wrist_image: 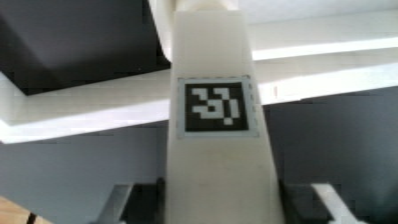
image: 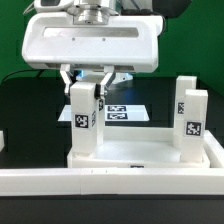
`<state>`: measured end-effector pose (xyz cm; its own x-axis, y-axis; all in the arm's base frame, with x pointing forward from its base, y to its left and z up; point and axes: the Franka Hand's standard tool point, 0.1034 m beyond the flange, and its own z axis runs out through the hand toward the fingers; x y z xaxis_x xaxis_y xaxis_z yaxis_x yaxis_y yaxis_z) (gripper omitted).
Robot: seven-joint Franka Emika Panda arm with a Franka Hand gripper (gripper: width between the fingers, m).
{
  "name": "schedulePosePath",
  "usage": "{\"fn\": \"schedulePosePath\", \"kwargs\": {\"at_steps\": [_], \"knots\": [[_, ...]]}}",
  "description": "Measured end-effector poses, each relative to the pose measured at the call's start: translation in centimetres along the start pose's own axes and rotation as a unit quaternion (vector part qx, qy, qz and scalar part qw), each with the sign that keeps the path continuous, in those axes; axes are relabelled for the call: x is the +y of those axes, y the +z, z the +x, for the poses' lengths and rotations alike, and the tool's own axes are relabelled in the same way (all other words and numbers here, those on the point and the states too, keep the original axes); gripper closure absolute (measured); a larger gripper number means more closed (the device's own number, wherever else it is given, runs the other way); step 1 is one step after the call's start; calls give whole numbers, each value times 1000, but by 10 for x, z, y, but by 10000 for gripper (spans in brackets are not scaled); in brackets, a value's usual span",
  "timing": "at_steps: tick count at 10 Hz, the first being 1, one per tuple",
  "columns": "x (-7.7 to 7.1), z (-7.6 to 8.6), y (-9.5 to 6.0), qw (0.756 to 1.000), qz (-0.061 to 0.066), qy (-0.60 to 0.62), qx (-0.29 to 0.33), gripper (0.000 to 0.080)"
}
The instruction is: Assemble desk
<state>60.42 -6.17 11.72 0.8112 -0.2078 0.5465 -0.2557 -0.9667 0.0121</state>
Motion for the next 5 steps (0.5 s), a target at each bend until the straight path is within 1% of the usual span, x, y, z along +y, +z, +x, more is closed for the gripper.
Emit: {"fn": "schedulePosePath", "kwargs": {"at_steps": [2,3,4,5], "knots": [[-1,-1,-1,1000,-1,-1,4,510],[-1,-1,0,1000,-1,-1,4,454],[0,-1,0,1000,-1,-1,4,318],[0,-1,0,1000,-1,-1,4,318]]}}
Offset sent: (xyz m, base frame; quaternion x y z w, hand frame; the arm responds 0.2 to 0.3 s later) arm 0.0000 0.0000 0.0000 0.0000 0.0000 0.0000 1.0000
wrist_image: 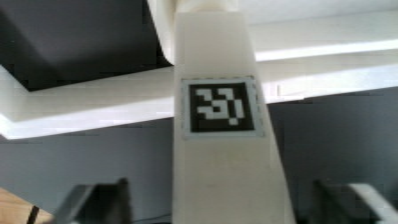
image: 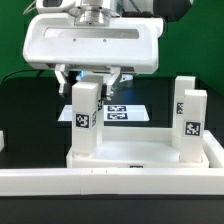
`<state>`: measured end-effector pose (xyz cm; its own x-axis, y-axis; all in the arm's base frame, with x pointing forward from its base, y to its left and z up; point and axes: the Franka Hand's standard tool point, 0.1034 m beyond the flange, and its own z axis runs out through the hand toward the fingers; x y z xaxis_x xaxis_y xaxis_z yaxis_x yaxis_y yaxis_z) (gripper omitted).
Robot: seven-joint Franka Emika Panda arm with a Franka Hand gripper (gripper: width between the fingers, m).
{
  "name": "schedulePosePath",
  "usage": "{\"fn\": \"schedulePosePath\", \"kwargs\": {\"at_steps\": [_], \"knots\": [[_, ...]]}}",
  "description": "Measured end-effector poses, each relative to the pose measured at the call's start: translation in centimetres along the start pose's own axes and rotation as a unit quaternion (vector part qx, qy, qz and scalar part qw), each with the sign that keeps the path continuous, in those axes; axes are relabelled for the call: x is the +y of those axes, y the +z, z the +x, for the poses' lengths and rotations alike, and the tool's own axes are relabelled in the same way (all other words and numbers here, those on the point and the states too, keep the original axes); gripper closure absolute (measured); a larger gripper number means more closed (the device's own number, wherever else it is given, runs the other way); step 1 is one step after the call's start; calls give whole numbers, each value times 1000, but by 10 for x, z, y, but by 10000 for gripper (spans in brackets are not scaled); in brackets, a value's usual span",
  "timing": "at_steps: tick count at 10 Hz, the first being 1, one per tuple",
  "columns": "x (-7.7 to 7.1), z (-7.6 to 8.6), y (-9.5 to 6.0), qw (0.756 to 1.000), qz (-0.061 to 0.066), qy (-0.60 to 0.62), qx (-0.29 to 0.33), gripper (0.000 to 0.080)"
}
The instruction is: Assemble desk
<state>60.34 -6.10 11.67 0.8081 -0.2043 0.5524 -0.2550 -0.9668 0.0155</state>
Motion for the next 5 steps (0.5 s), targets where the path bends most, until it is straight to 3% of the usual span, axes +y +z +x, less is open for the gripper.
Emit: {"fn": "schedulePosePath", "kwargs": {"at_steps": [1,5], "knots": [[0,0,0,1000,0,0,0,188],[0,0,0,1000,0,0,0,150]]}}
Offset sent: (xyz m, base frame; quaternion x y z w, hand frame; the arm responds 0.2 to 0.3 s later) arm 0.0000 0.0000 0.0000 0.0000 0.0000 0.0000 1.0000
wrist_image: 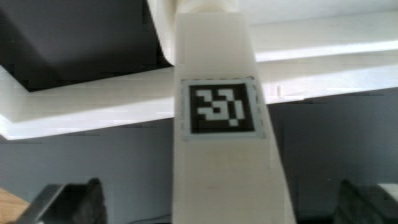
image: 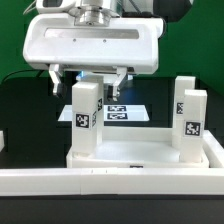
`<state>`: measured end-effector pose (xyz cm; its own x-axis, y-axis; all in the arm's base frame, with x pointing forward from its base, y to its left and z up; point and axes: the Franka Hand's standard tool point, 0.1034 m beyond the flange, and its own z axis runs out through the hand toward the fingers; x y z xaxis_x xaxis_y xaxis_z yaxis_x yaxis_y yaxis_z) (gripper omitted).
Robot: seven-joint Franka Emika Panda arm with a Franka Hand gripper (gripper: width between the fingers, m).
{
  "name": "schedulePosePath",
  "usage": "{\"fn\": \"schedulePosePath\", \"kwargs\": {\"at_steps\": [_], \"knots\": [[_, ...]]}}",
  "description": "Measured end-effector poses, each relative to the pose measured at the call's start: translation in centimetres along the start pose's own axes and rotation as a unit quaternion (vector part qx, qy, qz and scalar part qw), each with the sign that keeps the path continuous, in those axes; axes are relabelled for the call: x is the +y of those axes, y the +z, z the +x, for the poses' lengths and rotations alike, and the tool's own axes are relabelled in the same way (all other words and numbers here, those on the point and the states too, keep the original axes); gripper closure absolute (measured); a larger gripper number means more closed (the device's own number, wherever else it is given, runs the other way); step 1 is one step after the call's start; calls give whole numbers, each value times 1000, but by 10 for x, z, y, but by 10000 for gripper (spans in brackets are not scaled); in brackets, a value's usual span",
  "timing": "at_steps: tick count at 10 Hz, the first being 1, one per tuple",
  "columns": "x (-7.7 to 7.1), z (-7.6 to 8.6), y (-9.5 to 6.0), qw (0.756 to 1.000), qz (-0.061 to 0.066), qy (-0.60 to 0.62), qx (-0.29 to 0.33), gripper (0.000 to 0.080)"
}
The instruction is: Assemble desk
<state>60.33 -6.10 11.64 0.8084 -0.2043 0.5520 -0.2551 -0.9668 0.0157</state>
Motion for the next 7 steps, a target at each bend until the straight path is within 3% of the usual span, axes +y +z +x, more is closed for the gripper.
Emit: {"fn": "schedulePosePath", "kwargs": {"at_steps": [2,3,4,5,6,7], "knots": [[-1,-1,0,1000,3,1,-8,150],[-6,3,-2,998,27,11,-60,150],[-3,22,-12,997,38,21,-66,150],[-4,22,-11,995,44,24,-85,150],[-12,16,-8,987,61,34,-147,150],[-12,16,-3,975,63,33,-210,150]]}}
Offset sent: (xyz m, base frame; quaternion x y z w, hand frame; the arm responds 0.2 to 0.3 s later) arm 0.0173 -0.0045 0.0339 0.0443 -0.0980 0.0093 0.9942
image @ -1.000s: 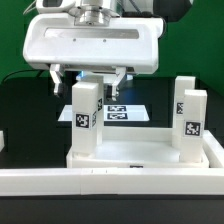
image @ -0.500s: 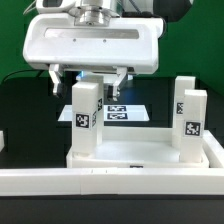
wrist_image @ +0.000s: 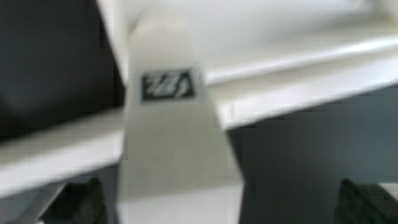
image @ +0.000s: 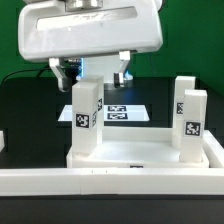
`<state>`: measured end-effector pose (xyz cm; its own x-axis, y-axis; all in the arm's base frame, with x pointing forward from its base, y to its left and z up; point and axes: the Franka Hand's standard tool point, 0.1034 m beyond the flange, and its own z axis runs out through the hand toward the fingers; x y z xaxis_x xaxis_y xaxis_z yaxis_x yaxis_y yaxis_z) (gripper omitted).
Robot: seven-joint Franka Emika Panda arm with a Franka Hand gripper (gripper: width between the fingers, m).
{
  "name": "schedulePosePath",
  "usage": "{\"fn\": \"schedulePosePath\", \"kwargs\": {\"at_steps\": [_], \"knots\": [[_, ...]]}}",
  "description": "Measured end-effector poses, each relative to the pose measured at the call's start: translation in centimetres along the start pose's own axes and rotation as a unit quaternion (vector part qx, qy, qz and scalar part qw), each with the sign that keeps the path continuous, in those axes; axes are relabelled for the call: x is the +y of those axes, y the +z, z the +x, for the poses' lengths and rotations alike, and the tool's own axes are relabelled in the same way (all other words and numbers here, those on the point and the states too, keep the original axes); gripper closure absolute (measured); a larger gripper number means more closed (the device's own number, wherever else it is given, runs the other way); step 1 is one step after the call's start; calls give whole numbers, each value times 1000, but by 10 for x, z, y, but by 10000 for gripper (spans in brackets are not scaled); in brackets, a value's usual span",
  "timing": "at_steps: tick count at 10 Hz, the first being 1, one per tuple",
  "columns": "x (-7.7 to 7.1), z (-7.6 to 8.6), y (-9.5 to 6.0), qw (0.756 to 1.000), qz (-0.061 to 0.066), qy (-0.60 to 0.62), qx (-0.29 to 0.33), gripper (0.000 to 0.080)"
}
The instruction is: Assemble desk
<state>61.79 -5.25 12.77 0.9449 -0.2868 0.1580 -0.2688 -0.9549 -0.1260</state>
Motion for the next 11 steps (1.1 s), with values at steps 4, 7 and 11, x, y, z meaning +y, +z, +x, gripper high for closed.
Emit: {"fn": "schedulePosePath", "kwargs": {"at_steps": [4,7,11], "knots": [[23,-2,16,996,-9,0,-88,150],[22,-2,16,996,-10,9,-89,332],[22,-2,16,996,-10,12,-89,511]]}}
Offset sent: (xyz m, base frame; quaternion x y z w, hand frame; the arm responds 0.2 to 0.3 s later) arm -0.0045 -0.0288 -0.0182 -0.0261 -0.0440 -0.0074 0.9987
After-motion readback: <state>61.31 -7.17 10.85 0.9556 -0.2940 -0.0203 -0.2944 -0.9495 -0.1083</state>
